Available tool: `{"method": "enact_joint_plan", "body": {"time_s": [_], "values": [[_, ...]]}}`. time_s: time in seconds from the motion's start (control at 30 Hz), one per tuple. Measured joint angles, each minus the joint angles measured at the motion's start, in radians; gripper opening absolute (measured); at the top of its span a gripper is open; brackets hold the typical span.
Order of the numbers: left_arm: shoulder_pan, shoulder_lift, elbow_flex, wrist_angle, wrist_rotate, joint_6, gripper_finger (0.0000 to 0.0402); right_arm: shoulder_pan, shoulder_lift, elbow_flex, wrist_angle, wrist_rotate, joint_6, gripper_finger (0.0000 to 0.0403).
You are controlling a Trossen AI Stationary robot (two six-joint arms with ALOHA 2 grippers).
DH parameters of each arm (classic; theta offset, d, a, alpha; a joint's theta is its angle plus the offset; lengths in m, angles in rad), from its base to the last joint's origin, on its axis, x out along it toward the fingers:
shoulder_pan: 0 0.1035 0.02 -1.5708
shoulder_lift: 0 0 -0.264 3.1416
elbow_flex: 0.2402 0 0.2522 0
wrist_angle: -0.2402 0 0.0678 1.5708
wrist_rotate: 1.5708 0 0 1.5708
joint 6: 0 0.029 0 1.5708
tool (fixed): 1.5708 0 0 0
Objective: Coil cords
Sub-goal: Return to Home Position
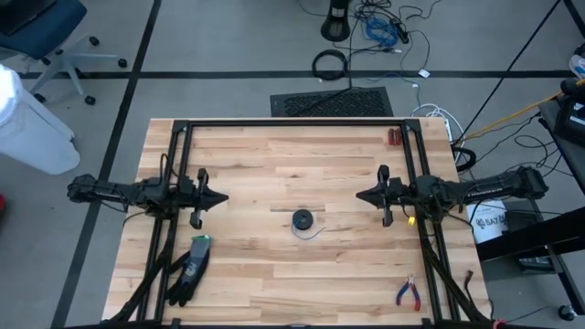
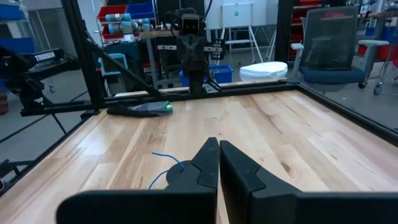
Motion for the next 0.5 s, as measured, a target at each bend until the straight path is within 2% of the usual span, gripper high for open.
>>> {"method": "enact_joint_plan", "body": {"time_s": [0.5], "values": [[-0.023, -0.025, 0.000, -0.070, -0.014, 0.047, 0.0001, 0.000, -0.161, 0.000, -0.138, -0.011, -0.027, 0.0000]]}}
